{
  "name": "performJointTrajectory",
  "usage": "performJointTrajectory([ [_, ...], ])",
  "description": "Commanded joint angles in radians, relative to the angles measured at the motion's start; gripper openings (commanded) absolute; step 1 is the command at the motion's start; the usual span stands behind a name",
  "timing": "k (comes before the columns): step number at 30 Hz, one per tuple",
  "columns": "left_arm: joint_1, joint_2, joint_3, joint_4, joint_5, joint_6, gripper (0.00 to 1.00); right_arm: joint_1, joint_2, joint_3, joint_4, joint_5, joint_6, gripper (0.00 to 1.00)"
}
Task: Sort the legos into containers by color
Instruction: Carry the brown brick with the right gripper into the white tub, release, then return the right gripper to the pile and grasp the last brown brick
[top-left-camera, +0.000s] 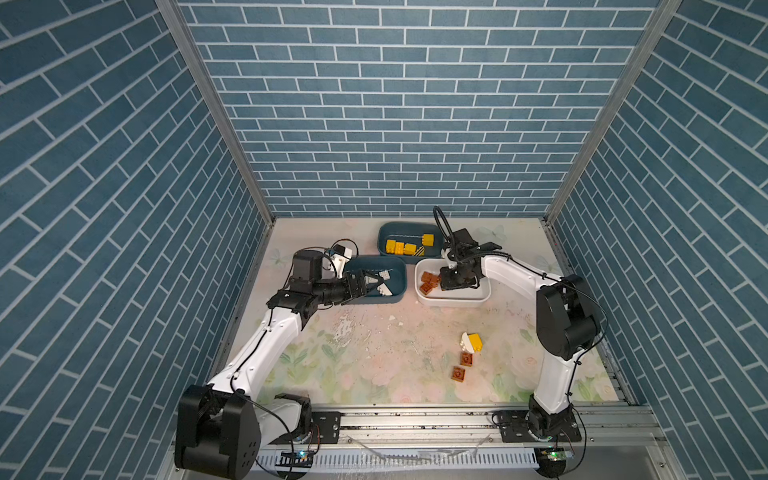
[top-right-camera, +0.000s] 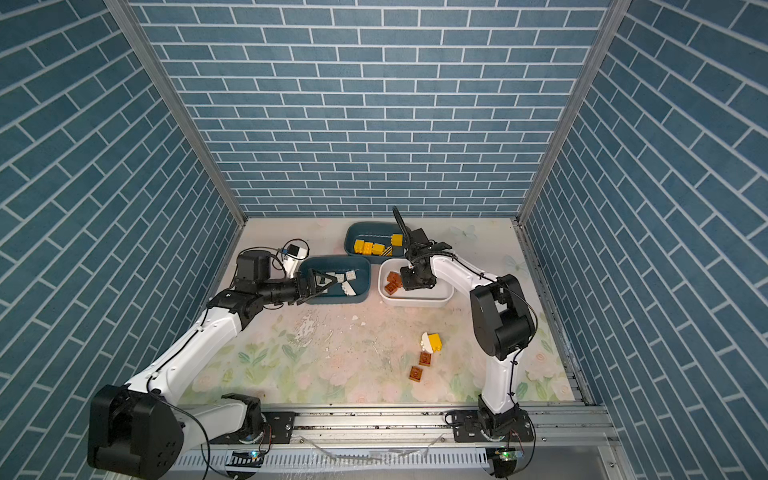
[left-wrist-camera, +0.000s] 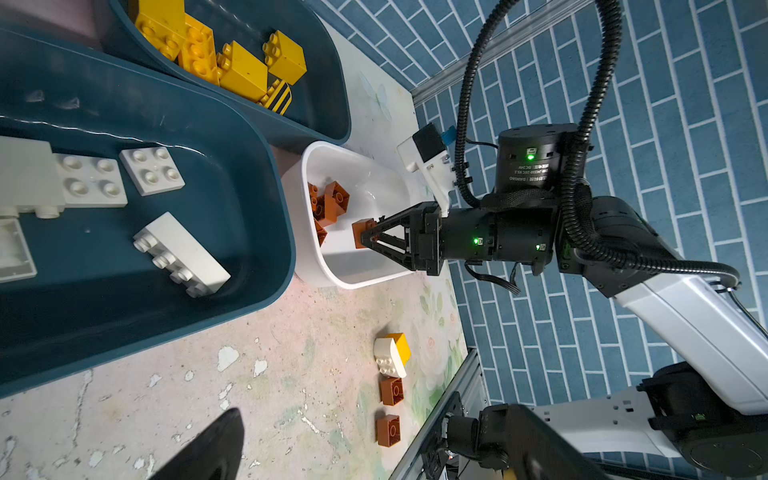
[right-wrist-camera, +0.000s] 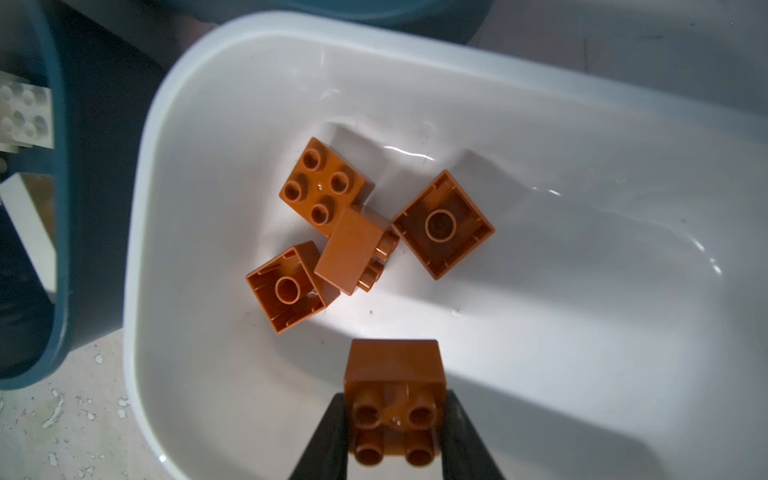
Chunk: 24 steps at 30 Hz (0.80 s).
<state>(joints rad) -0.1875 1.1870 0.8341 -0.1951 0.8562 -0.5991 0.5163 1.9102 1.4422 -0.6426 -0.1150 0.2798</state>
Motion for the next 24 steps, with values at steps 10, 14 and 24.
performJointTrajectory([
  [10, 0.0, 0.016, -0.004, 0.028, -0.001, 0.002, 1.0, 0.008, -0.184, -0.108, -0.006, -0.035, 0.048, 0.53],
  [14, 0.0, 0.022, -0.013, 0.029, 0.003, 0.003, 1.0, 0.074, -0.322, -0.233, -0.054, 0.002, 0.124, 0.53],
  [24, 0.0, 0.046, -0.028, 0.031, 0.015, 0.004, 1.0, 0.354, -0.589, -0.501, -0.174, 0.09, 0.461, 0.58],
])
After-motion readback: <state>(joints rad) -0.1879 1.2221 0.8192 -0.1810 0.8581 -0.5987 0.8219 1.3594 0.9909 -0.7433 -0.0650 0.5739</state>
